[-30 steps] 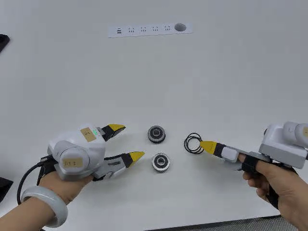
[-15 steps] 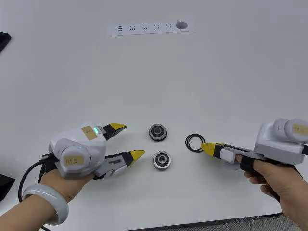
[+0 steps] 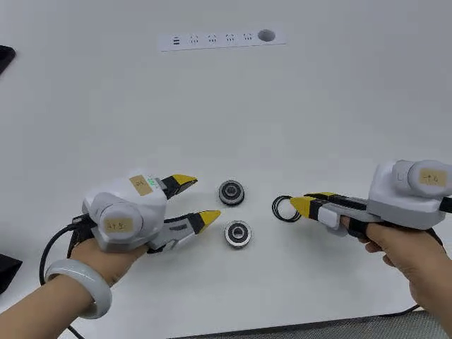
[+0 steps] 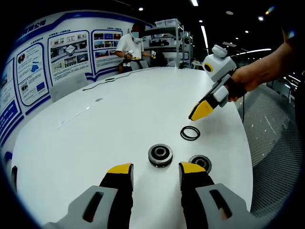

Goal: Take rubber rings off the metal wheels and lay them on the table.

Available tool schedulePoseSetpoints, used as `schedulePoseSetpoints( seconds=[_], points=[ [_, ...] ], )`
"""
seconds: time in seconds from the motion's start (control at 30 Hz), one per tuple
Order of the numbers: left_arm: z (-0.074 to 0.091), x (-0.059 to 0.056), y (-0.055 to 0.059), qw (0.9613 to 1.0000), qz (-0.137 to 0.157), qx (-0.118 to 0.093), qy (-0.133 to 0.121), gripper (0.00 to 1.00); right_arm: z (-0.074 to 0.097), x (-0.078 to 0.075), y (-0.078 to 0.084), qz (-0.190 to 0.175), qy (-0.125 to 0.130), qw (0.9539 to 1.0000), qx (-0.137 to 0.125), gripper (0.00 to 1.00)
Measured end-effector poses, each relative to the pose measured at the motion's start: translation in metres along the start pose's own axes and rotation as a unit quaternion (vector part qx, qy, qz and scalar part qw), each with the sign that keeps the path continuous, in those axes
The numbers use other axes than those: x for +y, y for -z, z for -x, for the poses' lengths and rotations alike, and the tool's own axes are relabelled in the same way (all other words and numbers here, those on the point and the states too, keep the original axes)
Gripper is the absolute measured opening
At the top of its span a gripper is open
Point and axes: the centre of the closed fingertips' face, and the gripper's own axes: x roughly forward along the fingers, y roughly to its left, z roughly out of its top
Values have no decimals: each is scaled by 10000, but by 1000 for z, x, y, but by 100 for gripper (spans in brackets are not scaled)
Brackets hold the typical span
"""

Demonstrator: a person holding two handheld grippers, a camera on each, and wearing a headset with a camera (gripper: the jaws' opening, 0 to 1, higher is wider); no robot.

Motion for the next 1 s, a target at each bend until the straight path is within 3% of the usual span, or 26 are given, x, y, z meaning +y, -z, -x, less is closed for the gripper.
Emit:
schedulePoseSetpoints(
  seconds=[0.33,0.53,1.0],
  points=[
    [-15,-4,-11,9999,-72,-26,109,29,-21,31,-5,84,-379,9992,49,21],
    [-24,-7,-11,9998,-95,65,177,25,-31,43,-4,123,-510,9986,117,21],
    [-41,-9,-7,9988,-250,320,289,18,-42,51,-5,88,-686,9975,173,20]
  ],
)
